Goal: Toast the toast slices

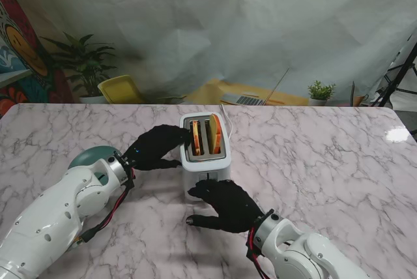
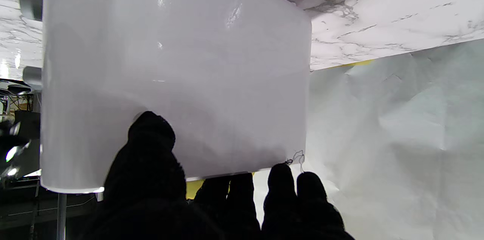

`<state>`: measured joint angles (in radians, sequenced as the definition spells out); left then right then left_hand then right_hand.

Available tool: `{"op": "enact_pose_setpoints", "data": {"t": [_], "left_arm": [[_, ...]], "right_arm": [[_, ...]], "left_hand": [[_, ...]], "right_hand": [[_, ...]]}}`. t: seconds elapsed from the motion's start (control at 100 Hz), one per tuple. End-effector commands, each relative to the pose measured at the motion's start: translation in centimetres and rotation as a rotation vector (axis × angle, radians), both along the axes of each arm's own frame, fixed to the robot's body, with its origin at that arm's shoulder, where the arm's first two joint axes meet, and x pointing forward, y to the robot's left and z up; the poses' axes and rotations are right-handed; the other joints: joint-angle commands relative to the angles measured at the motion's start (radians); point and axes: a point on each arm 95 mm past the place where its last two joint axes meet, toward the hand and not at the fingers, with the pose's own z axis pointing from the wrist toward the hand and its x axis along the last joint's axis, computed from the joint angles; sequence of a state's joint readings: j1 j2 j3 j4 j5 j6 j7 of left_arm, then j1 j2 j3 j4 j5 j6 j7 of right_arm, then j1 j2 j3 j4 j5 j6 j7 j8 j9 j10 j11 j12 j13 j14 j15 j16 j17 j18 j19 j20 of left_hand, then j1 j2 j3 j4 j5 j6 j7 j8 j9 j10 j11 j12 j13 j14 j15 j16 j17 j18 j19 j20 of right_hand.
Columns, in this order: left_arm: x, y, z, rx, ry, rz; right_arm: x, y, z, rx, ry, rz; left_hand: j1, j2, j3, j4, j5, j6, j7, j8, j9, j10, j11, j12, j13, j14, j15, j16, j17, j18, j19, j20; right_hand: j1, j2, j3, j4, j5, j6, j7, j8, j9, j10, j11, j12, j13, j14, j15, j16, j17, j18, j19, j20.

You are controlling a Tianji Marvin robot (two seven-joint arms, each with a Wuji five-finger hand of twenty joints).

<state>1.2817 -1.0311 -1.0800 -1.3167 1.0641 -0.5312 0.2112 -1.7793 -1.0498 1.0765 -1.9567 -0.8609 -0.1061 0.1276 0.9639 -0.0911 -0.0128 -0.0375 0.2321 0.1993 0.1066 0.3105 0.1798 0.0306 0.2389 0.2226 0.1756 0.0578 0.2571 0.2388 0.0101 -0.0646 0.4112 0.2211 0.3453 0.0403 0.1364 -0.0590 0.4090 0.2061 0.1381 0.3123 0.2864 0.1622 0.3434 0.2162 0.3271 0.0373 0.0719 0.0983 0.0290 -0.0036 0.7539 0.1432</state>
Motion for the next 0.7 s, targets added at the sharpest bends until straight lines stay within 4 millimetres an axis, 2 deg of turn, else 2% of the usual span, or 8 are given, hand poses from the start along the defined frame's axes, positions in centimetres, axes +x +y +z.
{"op": "enact_pose_setpoints", "data": {"t": [0.0, 0.27, 0.38, 0.69], "left_arm": [[-0.3, -0.3, -0.9, 0.019, 0.026, -0.004], [-0.3, -0.3, -0.9, 0.018, 0.016, -0.001], [-0.3, -0.3, -0.8, 0.019, 0.011, 0.000], [-0.6, -0.3, 0.1, -0.007, -0.029, 0.025]], "right_arm": [[-0.5, 0.3, 1.4, 0.018, -0.039, 0.015], [-1.8, 0.1, 4.9, 0.035, -0.162, 0.045], [-2.7, 0.2, 7.1, 0.045, -0.206, 0.045], [-3.2, -1.7, 10.8, 0.045, -0.353, -0.002]], "left_hand": [[-0.006, 0.036, 0.000, 0.015, 0.066, -0.061, 0.112, 0.034, 0.026, -0.011, 0.014, 0.010, 0.010, -0.011, 0.012, 0.006, -0.016, -0.044, 0.019, 0.013], [-0.005, 0.037, 0.000, 0.015, 0.067, -0.060, 0.113, 0.034, 0.026, -0.010, 0.015, 0.011, 0.011, -0.010, 0.013, 0.006, -0.016, -0.044, 0.021, 0.014], [-0.004, 0.037, 0.001, 0.015, 0.067, -0.059, 0.113, 0.034, 0.025, -0.007, 0.015, 0.011, 0.011, -0.009, 0.013, 0.006, -0.016, -0.043, 0.022, 0.014], [-0.004, 0.038, 0.000, 0.015, 0.068, -0.055, 0.112, 0.033, 0.025, 0.001, 0.014, 0.010, 0.010, -0.007, 0.015, 0.007, -0.016, -0.043, 0.025, 0.016]], "right_hand": [[0.011, 0.041, -0.029, 0.016, 0.005, 0.002, 0.012, 0.003, 0.010, 0.004, -0.002, -0.010, 0.017, 0.011, 0.000, 0.004, 0.002, -0.019, -0.004, -0.010], [0.014, 0.044, -0.037, 0.015, 0.024, 0.004, 0.015, 0.000, 0.037, 0.010, -0.005, -0.011, 0.042, 0.022, 0.000, 0.003, 0.020, -0.006, 0.000, -0.009], [0.015, 0.046, -0.042, 0.014, 0.032, 0.004, 0.016, -0.003, 0.047, 0.012, -0.010, -0.013, 0.052, 0.024, -0.002, 0.002, 0.027, -0.001, 0.000, -0.008], [0.023, 0.038, -0.050, 0.014, 0.059, 0.001, 0.024, -0.007, 0.085, 0.019, -0.016, -0.015, 0.083, 0.035, 0.000, 0.003, 0.048, 0.014, 0.003, -0.007]]}}
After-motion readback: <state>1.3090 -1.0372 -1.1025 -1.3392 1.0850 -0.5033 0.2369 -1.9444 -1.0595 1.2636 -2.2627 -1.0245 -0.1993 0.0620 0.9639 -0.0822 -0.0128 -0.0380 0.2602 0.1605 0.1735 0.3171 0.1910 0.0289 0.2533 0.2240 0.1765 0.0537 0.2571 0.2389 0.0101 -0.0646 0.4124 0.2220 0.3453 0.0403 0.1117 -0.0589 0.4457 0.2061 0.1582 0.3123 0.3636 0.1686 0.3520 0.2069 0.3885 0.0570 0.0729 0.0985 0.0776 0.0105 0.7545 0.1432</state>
